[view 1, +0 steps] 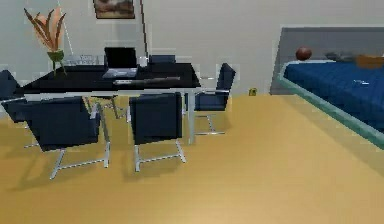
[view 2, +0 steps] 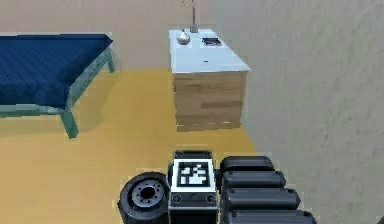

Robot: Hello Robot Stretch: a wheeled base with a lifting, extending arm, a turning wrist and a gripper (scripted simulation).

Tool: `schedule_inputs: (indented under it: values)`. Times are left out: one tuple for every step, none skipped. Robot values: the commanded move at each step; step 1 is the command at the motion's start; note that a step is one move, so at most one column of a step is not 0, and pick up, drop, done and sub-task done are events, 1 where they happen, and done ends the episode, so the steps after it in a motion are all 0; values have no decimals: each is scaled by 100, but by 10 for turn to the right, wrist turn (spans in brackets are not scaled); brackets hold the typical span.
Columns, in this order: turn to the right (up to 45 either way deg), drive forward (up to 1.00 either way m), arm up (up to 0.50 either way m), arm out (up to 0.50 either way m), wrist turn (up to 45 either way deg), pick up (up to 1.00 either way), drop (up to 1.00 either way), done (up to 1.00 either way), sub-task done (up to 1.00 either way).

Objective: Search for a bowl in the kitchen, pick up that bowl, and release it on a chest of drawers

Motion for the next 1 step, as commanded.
schedule_inputs:
  values:
    - [-450,0,0,0,0,0,0,0,0]
